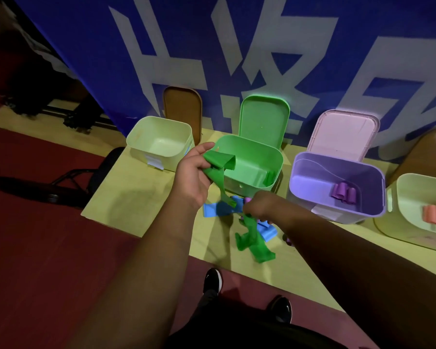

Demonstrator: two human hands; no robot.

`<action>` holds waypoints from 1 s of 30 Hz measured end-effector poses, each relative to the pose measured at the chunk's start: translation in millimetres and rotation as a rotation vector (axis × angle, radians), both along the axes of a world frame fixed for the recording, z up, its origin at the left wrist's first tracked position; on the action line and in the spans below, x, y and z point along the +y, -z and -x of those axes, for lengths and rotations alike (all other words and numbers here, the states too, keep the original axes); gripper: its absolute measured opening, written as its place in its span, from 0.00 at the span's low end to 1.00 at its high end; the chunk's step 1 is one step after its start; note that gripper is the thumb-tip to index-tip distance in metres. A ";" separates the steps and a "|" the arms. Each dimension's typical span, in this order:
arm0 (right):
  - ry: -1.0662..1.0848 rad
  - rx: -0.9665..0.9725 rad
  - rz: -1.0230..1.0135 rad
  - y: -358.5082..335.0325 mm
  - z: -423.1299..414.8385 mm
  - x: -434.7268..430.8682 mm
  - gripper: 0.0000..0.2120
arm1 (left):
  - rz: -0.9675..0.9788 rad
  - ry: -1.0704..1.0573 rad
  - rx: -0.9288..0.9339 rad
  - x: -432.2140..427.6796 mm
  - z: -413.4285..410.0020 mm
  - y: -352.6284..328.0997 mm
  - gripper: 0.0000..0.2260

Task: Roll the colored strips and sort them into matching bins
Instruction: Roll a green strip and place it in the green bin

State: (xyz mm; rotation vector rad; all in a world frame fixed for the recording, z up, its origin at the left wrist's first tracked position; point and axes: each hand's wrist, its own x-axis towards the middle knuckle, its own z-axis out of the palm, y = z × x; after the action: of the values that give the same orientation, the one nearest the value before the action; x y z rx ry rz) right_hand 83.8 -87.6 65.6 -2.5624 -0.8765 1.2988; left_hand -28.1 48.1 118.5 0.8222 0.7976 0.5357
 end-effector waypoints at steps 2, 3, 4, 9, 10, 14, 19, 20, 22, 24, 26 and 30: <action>-0.047 -0.002 0.021 -10.9 -2.8 3.3 0.15 | 0.003 0.017 -0.047 0.8 0.7 -4.8 0.21; -0.069 0.001 0.032 -16.5 -4.7 5.1 0.13 | 0.001 0.030 -0.063 0.8 0.9 -7.8 0.20; -0.080 0.006 0.038 -21.5 -6.6 5.8 0.12 | 0.000 0.043 -0.073 0.4 0.9 -10.6 0.20; 0.077 0.001 -0.236 -36.9 -14.0 13.0 0.09 | 0.009 0.065 -0.074 0.2 -1.2 -18.2 0.21; 0.182 0.089 -0.371 -38.9 -14.1 13.9 0.05 | 0.010 0.067 -0.067 0.7 -1.5 -18.5 0.21; 0.436 0.317 -0.701 -60.5 -10.4 14.2 0.19 | 0.022 0.062 -0.044 1.2 -1.7 -20.4 0.20; 0.510 0.383 -0.799 -78.5 -10.0 11.7 0.11 | 0.044 0.063 -0.064 4.6 -1.8 -24.9 0.20; 0.528 0.389 -0.820 -80.3 -10.5 11.4 0.10 | 0.050 0.068 -0.068 5.8 -2.5 -26.1 0.20; 0.553 0.374 -0.859 -84.4 -13.2 12.2 0.09 | 0.052 0.077 -0.082 8.5 -4.6 -28.9 0.20; 0.549 0.368 -0.883 -89.8 -15.6 13.6 0.09 | 0.056 0.078 -0.100 10.7 -7.3 -32.0 0.20; 0.520 0.322 -0.900 -92.8 -17.7 15.6 0.08 | 0.067 0.079 -0.127 12.6 -10.9 -35.5 0.19; 0.587 0.151 -0.963 -101.5 -23.3 20.7 0.06 | 0.080 0.103 -0.181 14.5 -21.4 -43.8 0.19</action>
State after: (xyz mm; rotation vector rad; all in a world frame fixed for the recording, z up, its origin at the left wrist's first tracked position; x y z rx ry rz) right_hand 107.1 -67.0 167.1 -1.7149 -0.4672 0.6347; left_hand -6.7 62.6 162.4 0.7256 0.6029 0.4761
